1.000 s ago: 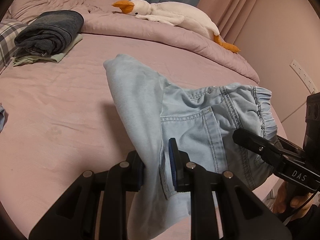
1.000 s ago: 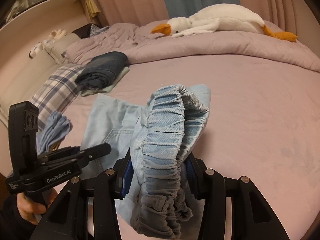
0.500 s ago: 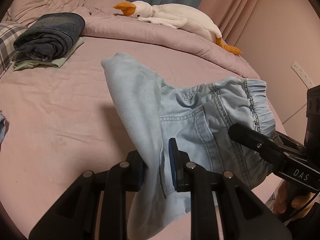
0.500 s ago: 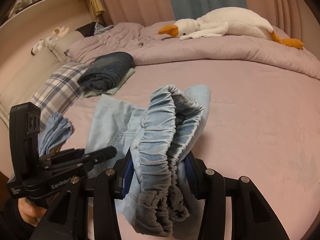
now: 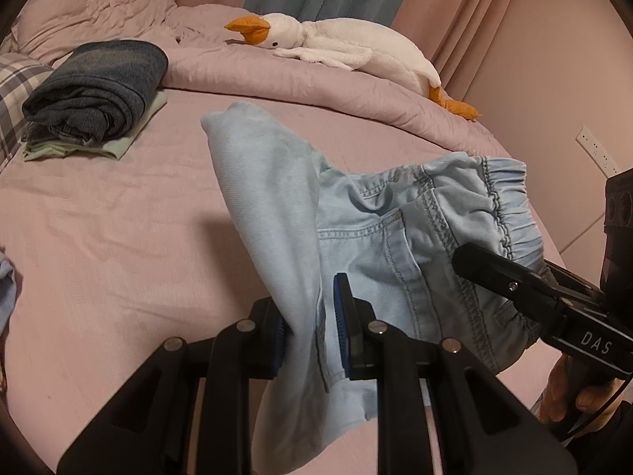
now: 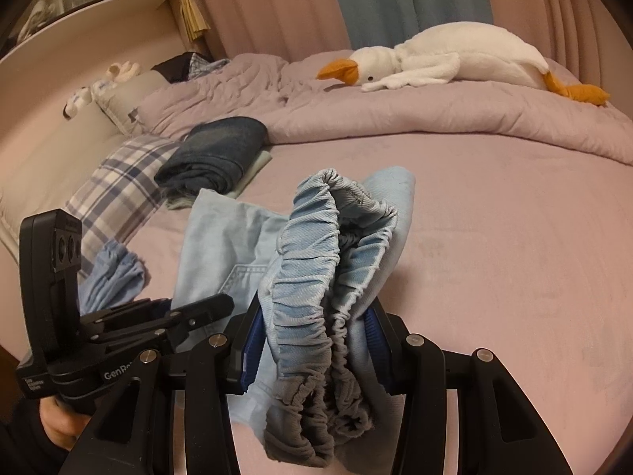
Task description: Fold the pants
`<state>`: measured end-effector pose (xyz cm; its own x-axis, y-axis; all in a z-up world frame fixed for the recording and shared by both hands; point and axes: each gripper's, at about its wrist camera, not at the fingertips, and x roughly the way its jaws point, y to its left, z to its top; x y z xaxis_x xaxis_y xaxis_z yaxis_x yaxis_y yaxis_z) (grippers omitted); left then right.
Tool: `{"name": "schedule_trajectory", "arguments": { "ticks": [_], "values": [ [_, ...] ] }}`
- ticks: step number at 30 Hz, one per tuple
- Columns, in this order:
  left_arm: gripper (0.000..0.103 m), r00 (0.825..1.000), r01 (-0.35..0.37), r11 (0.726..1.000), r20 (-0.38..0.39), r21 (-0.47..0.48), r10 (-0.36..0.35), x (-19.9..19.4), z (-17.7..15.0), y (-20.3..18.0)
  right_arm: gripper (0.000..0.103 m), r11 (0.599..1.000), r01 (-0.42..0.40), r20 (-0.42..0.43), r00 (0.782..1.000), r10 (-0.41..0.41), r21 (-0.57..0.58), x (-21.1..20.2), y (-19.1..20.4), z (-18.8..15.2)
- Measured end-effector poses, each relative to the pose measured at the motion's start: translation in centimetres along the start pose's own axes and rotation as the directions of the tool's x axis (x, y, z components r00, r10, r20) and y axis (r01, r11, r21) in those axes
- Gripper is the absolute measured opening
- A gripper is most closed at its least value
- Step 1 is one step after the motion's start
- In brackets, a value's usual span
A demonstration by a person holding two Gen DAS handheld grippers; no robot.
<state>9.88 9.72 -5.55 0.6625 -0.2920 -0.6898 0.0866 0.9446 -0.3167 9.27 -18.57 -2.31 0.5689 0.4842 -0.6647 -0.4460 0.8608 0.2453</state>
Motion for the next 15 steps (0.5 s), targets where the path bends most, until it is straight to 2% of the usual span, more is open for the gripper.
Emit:
{"name": "schedule_trajectory", "arguments": {
  "ticks": [15],
  "values": [
    [0.019,1.0,-0.001,1.0,0.008,0.009,0.001,0.8,1.3,0.2,0.048,1.0,0.002,0.016,1.0,-0.002,-0.005,0.3,-0.1,1.1]
  ]
}}
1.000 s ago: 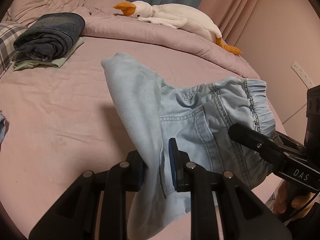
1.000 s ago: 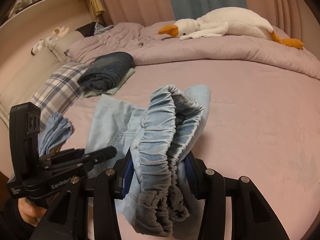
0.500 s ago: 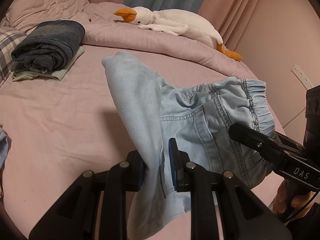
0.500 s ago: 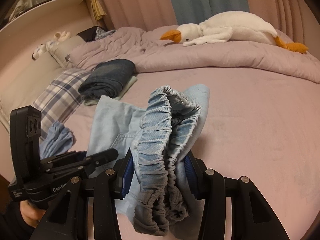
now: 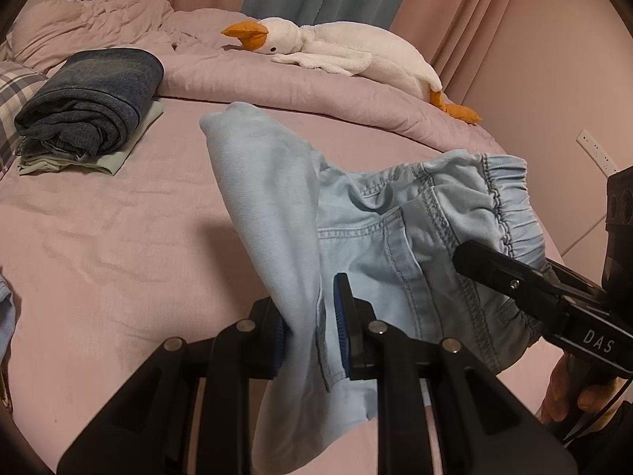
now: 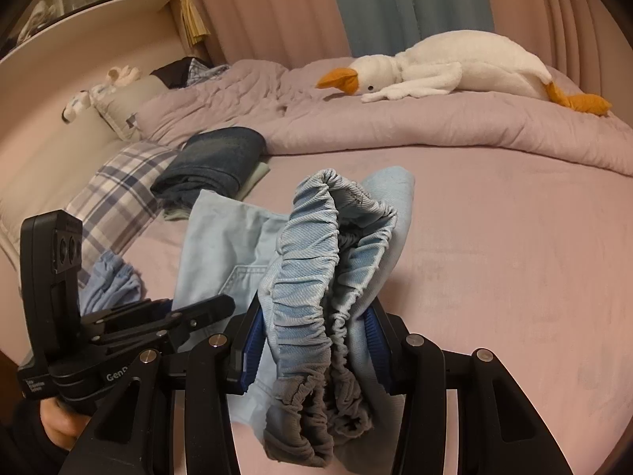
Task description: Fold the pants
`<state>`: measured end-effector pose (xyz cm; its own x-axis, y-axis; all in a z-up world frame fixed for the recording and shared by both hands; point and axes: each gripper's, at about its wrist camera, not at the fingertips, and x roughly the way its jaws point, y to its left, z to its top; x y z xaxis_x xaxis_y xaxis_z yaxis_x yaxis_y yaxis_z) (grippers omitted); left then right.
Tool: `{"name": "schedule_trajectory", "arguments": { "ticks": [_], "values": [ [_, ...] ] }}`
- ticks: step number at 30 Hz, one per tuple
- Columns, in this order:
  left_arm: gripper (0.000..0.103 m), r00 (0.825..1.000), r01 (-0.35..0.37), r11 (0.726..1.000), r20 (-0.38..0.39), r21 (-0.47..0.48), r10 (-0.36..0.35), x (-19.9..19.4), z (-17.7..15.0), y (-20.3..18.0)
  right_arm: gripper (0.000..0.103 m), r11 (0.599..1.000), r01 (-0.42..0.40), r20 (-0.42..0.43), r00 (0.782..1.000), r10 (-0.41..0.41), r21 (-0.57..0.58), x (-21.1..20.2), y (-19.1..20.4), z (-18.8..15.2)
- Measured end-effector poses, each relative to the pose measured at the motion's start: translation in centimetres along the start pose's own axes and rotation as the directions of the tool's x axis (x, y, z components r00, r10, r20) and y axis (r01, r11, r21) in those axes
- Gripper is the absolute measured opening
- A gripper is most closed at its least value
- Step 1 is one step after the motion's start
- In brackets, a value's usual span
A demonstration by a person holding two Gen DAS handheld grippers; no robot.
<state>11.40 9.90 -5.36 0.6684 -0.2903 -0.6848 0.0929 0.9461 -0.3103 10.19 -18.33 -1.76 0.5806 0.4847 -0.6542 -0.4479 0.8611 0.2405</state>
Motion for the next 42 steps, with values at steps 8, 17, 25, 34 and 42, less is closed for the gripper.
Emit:
{"name": "schedule_trajectory", "arguments": {
  "ticks": [8,17,25,34,42],
  "values": [
    [0.019,1.0,-0.004,1.0,-0.012,0.0,0.004,0.9,0.3,0.0,0.048,1.0,0.004,-0.007,1.0,-0.004,0.017,0.6,-0.1,0.2],
    [0.019,1.0,-0.007,1.0,-0.019,0.005,0.007,1.9,0.9,0.2,0.048,0.999,0.012,-0.01,1.0,-0.012,0.031,1.4,-0.1,0.5],
    [0.019,1.0,-0.011,1.0,-0.02,0.01,0.011,2.8,1.7,0.2,0.048,0.999,0.018,-0.004,1.0,-0.017,0.051,1.8,-0.1,0.7],
    [0.019,0.999,-0.015,1.0,-0.031,0.005,0.015,3.8,2.0,0.4,0.048,0.997,0.026,-0.008,1.0,-0.026,0.069,2.5,-0.3,1.0],
    [0.019,0.998,-0.031,1.0,-0.062,-0.001,0.031,5.5,2.2,1.1,0.048,0.993,0.039,-0.04,0.999,-0.034,0.115,3.9,-0.7,0.6]
  ]
}}
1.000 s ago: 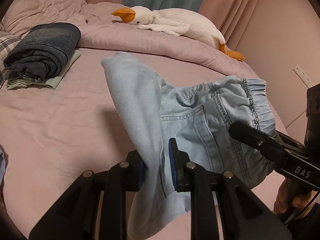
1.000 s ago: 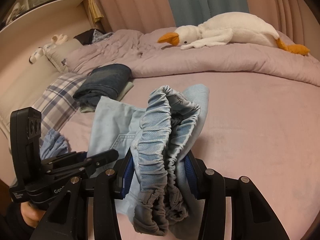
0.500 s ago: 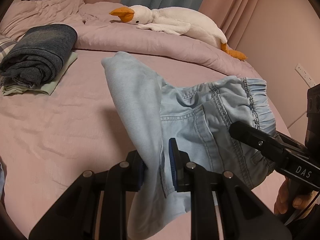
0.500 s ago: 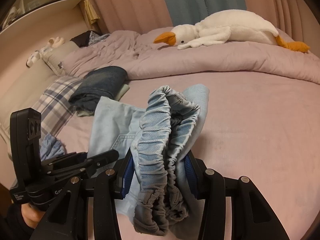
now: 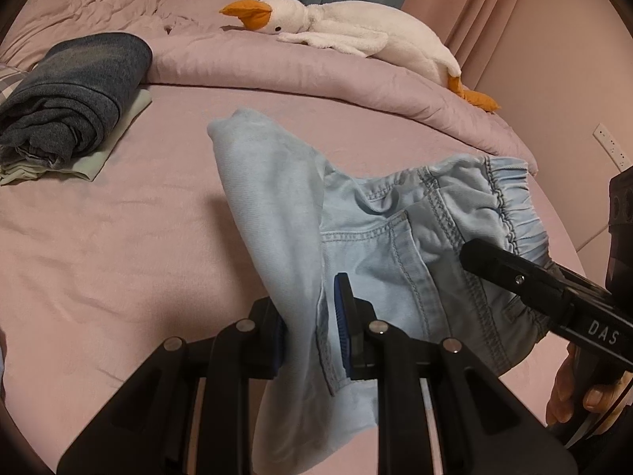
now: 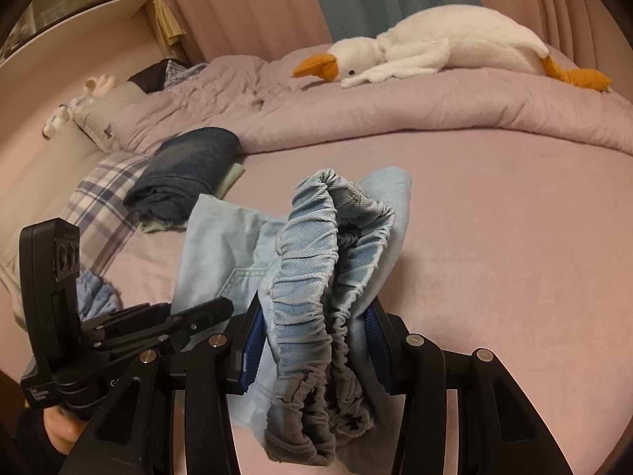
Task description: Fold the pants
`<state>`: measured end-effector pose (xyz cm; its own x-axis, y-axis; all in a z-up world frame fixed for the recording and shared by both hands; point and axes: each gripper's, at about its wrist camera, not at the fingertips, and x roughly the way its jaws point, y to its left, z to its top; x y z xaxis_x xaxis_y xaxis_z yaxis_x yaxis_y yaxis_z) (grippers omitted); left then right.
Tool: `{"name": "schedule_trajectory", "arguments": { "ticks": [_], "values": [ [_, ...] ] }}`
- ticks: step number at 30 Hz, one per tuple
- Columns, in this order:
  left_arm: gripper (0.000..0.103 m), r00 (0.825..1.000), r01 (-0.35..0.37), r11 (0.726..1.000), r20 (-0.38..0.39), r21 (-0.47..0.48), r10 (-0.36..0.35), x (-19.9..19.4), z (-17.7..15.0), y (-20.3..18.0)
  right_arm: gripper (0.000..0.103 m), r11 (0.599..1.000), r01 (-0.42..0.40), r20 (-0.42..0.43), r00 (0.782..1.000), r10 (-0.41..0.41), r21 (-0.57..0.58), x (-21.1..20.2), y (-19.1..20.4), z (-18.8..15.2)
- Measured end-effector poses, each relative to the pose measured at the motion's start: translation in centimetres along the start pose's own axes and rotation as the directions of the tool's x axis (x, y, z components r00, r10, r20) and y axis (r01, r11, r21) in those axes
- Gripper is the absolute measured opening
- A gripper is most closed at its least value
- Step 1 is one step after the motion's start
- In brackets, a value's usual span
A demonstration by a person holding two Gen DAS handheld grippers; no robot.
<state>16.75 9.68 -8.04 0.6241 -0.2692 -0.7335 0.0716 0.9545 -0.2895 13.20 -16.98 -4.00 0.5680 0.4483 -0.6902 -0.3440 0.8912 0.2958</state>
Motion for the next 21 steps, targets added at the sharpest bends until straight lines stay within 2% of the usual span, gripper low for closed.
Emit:
{"name": "schedule_trajectory", "arguments": {
  "ticks": [6,21],
  "values": [
    [0.02,1.0,-0.021,1.0,-0.005,0.005,0.021,0.8,0.2,0.6,0.048,0.998,0.009,-0.025,1.0,-0.007,0.063,1.1,-1.3,-0.1],
    [0.02,0.998,-0.055,0.998,-0.022,0.003,0.055,2.1,0.1,1.6,0.048,0.992,0.024,-0.061,0.998,-0.017,0.126,2.4,-3.2,-0.4]
  ]
}}
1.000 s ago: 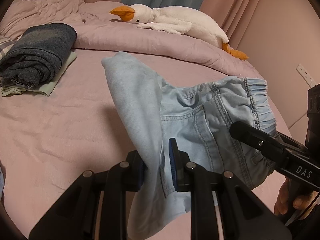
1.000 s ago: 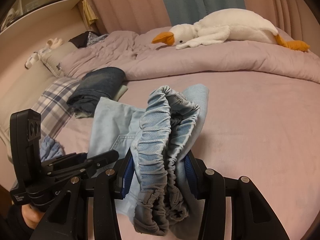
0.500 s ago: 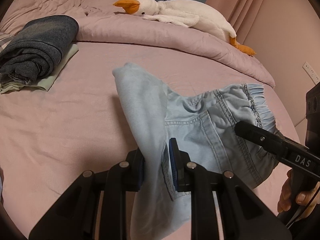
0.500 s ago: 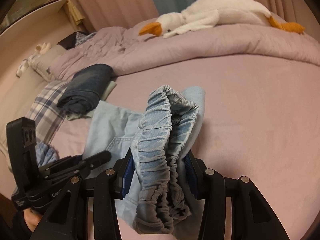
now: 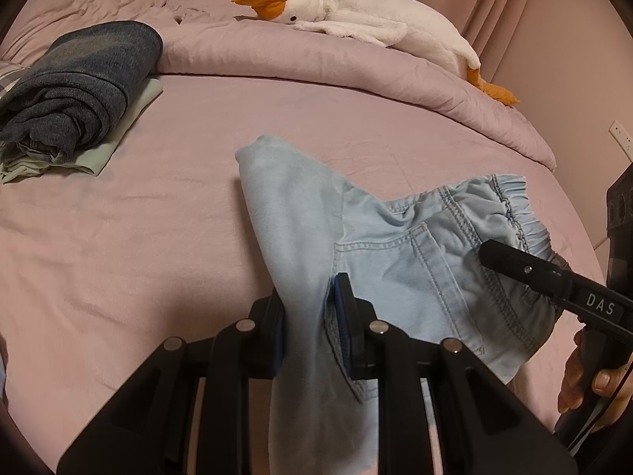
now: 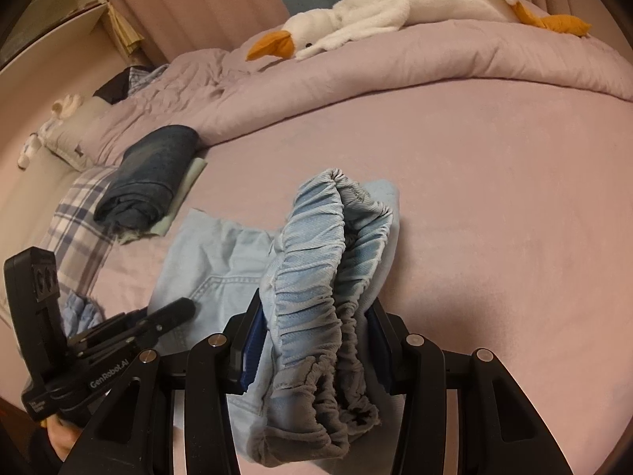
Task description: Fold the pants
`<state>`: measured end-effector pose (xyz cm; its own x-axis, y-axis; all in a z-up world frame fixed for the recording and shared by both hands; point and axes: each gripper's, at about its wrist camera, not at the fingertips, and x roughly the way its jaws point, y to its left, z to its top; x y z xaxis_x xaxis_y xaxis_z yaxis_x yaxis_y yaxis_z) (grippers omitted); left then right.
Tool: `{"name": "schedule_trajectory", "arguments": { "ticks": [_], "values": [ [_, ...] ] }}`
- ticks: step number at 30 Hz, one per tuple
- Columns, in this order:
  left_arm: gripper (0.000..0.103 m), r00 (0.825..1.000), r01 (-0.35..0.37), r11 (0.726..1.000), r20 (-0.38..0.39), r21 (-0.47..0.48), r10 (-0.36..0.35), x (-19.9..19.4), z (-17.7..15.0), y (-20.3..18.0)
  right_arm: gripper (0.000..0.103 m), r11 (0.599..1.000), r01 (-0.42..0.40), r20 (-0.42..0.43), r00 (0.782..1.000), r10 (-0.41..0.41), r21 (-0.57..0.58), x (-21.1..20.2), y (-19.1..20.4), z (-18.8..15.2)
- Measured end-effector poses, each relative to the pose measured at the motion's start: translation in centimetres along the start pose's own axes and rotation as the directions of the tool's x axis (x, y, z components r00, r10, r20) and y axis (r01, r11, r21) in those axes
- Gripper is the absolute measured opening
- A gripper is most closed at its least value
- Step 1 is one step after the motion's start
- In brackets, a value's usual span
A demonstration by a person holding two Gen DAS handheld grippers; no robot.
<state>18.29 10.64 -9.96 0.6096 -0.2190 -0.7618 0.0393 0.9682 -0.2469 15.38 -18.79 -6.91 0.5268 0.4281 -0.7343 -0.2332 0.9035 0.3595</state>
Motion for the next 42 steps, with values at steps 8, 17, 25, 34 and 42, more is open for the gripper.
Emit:
{"name": "schedule_trajectory", "arguments": {
  "ticks": [8,17,25,34,42],
  "values": [
    [0.023,0.999,-0.03,1.0,-0.017,-0.003,0.03,0.6,-0.3,0.6,0.048,1.0,0.005,-0.008,1.0,-0.005,0.028,0.3,-1.1,-0.1],
    [0.052,0.993,-0.109,0.994,-0.042,-0.003,0.109,1.6,-1.0,1.5,0.054,0.998,0.053,-0.038,0.998,-0.051,0.046,1.2,-2.5,-0.6],
    [0.075,0.987,-0.156,0.988,-0.035,-0.007,0.155,1.7,-1.5,2.1,0.073,0.994,0.101,-0.05,0.994,-0.099,0.033,1.4,-3.4,-0.9],
    [0.076,0.988,-0.153,0.988,-0.032,-0.021,0.153,0.0,-2.8,2.6,0.075,0.993,0.119,-0.011,0.993,-0.119,-0.011,-0.7,-2.7,-1.3],
    [0.077,0.987,-0.152,0.988,-0.045,0.0,0.152,-0.7,-6.0,2.8,0.075,0.973,0.196,-0.066,0.976,-0.205,-0.126,0.1,-2.3,-3.6]
  ]
}}
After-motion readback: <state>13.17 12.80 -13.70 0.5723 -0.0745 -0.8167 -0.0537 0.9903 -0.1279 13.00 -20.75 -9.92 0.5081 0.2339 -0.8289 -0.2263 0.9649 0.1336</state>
